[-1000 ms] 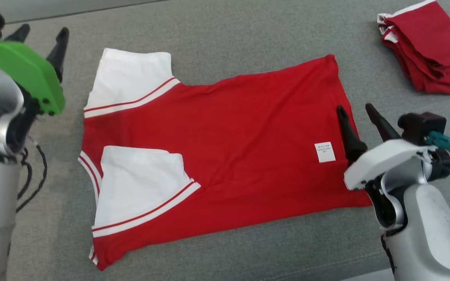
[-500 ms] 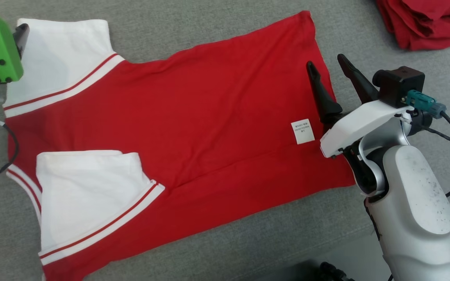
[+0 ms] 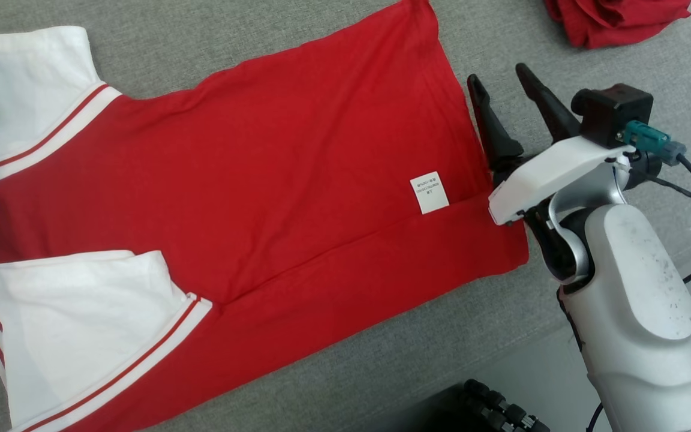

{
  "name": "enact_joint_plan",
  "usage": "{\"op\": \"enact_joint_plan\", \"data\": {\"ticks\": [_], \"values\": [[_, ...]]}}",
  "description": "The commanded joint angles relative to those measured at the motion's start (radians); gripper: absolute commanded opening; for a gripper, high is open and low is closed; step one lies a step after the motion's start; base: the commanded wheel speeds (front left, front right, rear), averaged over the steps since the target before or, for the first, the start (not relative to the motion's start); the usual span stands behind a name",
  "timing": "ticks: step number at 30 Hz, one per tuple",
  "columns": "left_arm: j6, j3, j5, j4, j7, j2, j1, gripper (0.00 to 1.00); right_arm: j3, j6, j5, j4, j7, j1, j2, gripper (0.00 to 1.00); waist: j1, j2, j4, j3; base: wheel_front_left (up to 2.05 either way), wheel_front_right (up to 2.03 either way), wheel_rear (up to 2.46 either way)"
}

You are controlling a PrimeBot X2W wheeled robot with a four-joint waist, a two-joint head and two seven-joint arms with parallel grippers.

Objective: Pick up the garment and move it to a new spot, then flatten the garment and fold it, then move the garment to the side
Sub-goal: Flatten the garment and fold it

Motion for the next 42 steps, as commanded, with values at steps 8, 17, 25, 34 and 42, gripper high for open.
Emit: {"op": "enact_joint_plan", "data": {"ticks": [8,17,25,34,42], "values": [[0.01,-0.014,-0.014,-0.024,-0.014,-0.02,0.007,0.0,0.046,-0.002,-0.023,0.032,0.047,-0.126,-0.061,1.0,-0.0001,-0.0001,0.041,-0.022,0.0,0.0,0.0],[-0.039,-0.044,-0.042,-0.074,-0.093,-0.098,-0.001,0.0,0.098,-0.002,-0.036,0.239,0.169,-0.286,-0.156,1.0,-0.0001,-0.0001,0.141,-0.075,0.0,0.0,0.0],[-0.063,-0.061,-0.071,-0.117,-0.138,-0.146,0.011,0.0,0.198,-0.002,0.036,0.401,0.213,-0.382,-0.201,1.0,-0.0001,-0.0001,0.216,-0.095,0.0,0.0,0.0],[-0.063,-0.056,-0.089,-0.122,-0.181,-0.166,0.021,0.0,0.295,-0.002,0.107,0.545,0.231,-0.459,-0.239,0.23,-0.0001,-0.0001,0.257,-0.103,0.0,0.0,0.0],[-0.065,-0.047,-0.098,-0.104,-0.221,-0.176,0.021,0.0,0.333,-0.002,0.178,0.632,0.125,-0.503,-0.251,0.0,-0.0001,-0.0001,0.261,-0.12,0.0,0.0,0.0]]}}
